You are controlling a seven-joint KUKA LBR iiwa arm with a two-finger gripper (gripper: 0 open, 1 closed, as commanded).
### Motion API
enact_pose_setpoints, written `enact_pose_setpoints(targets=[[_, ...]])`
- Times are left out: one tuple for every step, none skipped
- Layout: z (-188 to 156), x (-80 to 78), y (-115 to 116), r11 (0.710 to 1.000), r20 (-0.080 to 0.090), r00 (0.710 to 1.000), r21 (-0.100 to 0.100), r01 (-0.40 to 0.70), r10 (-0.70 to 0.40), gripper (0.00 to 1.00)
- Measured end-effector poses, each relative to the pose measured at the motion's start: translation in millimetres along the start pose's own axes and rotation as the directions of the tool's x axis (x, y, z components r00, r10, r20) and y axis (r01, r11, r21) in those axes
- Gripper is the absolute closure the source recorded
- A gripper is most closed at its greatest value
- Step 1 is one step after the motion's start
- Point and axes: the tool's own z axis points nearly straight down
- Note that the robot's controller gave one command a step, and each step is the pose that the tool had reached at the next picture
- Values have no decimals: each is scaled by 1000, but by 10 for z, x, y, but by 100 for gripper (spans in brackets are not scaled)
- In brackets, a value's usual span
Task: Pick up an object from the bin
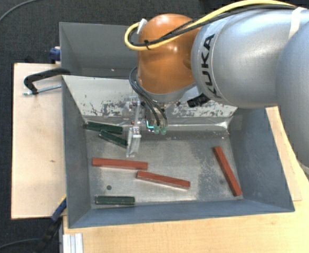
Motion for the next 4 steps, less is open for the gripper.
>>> enact_pose_setpoints(targets=[[1283, 401, -179, 988, 10, 988, -3, -152, 152, 0], [1220, 362, -166, 988, 20, 988, -9, -153, 153, 100], [1258, 393, -172, 988, 11, 988, -4, -152, 152, 0], [1255, 388, -175, 988, 12, 988, -5, -152, 152, 100]])
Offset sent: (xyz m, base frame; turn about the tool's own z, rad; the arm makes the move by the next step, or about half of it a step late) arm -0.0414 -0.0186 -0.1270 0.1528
